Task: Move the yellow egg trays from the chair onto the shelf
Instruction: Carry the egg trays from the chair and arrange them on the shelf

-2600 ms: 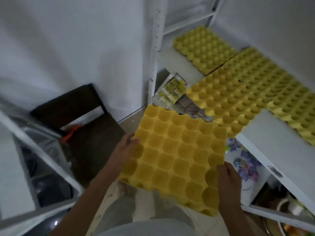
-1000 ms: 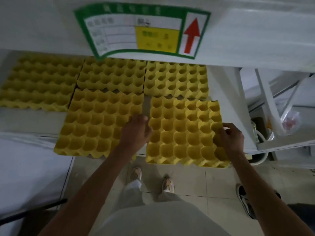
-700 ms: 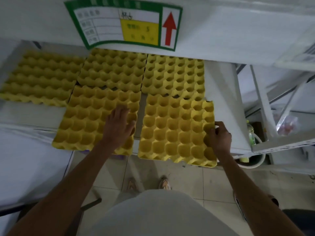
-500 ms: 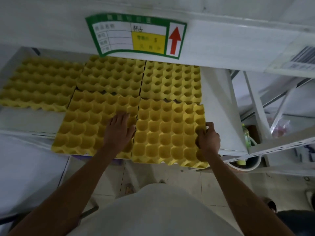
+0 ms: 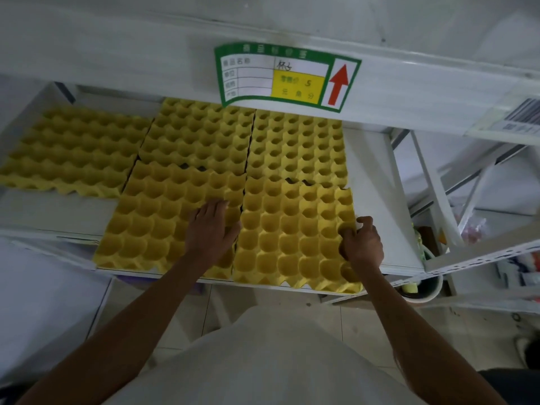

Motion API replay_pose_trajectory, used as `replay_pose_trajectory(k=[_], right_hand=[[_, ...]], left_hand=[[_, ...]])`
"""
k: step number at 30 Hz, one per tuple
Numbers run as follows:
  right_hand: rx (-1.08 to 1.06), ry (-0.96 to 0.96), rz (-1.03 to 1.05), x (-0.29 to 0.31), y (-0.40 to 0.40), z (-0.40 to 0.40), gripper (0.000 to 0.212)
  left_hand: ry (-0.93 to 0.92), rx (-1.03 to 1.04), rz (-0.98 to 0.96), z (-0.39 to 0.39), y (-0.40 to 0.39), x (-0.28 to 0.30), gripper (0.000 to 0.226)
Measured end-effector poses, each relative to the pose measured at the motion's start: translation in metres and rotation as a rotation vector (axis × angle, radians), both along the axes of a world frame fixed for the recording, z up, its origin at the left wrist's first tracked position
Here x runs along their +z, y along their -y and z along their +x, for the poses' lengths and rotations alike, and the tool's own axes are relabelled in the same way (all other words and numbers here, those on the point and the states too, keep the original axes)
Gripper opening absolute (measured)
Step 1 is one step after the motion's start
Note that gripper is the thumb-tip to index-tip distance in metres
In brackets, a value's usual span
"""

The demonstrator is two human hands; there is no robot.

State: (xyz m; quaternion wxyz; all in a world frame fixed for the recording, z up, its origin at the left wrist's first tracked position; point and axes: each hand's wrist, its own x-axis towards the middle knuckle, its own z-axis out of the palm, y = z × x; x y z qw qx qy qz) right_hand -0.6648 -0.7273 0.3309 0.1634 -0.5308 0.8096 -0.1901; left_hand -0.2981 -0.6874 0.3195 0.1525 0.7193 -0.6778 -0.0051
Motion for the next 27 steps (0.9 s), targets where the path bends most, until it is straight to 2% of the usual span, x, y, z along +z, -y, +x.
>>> replay_pose_trajectory(k=[3,8,13,18,24,25,27], right_hand=[[-0.028,-0.013,0.035,0.002,-0.001,0.001,0.044],[-0.016,0.099,-0.010,0.005,-0.002,0.005,0.041],[0.049,0.127,-0.107,0.005,-0.002,0.009,0.035],[0.048,0.166,-0.091,0.008,-0.002,0.012,0.029],[0.106,0.247,-0.023,0.018,0.000,0.001,0.029],[0.124,0.226,0.001,0.022,0.002,-0.005,0.030],[0.183,0.035,0.019,0.029,0.008,-0.016,0.033]], left_hand=[[-0.021,0.061,-0.025,-0.005,0.006,0.002,0.061],[0.013,0.088,-0.024,-0.014,0.008,0.000,0.067],[-0.022,0.128,-0.057,-0.020,0.013,-0.006,0.052],[0.030,0.120,-0.092,-0.019,0.013,-0.009,0.043],[-0.012,0.144,-0.106,-0.021,0.014,-0.008,0.038],[-0.020,0.145,-0.117,-0.021,0.014,-0.009,0.037],[-0.021,0.142,-0.141,-0.020,0.014,-0.012,0.037]])
